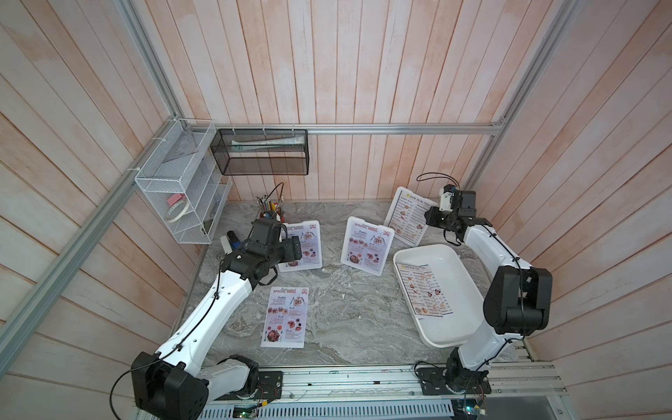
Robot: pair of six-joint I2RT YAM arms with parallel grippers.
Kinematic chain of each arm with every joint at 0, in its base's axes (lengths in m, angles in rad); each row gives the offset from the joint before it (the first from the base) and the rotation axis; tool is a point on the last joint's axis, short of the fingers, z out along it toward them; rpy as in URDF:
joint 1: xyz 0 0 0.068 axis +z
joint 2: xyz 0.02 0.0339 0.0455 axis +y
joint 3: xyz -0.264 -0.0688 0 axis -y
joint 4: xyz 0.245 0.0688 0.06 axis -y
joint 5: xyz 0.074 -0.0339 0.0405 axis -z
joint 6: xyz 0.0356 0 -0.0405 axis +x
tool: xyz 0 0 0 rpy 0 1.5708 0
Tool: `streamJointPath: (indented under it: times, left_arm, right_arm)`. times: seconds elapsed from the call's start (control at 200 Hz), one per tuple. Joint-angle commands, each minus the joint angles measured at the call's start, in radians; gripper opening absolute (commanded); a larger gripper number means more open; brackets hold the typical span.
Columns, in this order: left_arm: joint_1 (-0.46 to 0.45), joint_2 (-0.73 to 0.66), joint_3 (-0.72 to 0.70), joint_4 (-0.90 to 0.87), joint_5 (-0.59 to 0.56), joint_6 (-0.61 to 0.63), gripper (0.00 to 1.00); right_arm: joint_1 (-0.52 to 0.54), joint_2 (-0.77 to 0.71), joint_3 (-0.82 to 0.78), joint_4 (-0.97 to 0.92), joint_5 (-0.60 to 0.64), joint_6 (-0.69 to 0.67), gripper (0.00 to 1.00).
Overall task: Replace the menus in the menu holders
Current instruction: Adjust the menu holder at the center of the board.
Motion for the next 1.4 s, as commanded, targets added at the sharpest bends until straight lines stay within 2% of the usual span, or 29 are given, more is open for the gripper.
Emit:
streamJointPath:
  times: [0.0, 0.285, 0.56, 0.795, 0.91, 0.975, 1.075, 1.16, 1.275, 1.395]
  left_arm:
    - [0.006, 0.012, 0.028, -0.001, -0.007, 0.006, 0.9]
    - [0.006, 0.025, 0.041, -0.004, -0.014, 0.012, 0.9]
    - [0.006, 0.037, 0.038, -0.004, -0.018, 0.012, 0.9]
    - [0.005, 0.029, 0.023, -0.004, -0.008, 0.009, 0.9]
    - [-0.01, 0.026, 0.007, 0.006, 0.014, -0.006, 0.9]
    - [-0.037, 0.025, -0.017, 0.022, 0.036, -0.022, 0.9]
    - [-0.094, 0.009, -0.055, 0.029, 0.002, -0.06, 0.9]
    - [-0.129, -0.007, -0.09, 0.048, 0.02, -0.091, 0.9]
    - [-0.167, -0.024, -0.115, 0.045, 0.002, -0.12, 0.9]
    - [-0.185, -0.053, -0.13, 0.039, -0.002, -0.137, 0.9]
  right_arm:
    - [-0.028, 0.047, 0.062, 0.019, -0.015, -0.021, 0.28]
    - [-0.052, 0.148, 0.179, 0.0, -0.013, -0.04, 0.29]
    - [-0.057, 0.179, 0.224, -0.017, -0.02, -0.06, 0.29]
    - [-0.058, 0.03, 0.099, 0.003, -0.116, -0.065, 0.35]
    - [-0.049, -0.103, 0.002, 0.019, -0.26, -0.052, 0.41]
    - [-0.024, -0.187, -0.071, 0.06, -0.345, -0.026, 0.44]
    - [0.04, -0.302, -0.193, 0.134, -0.454, 0.012, 0.49]
    - [0.119, -0.361, -0.261, 0.176, -0.496, 0.028, 0.52]
    - [0.231, -0.367, -0.284, 0.159, -0.459, -0.004, 0.54]
    - [0.297, -0.33, -0.277, 0.11, -0.366, -0.032, 0.56]
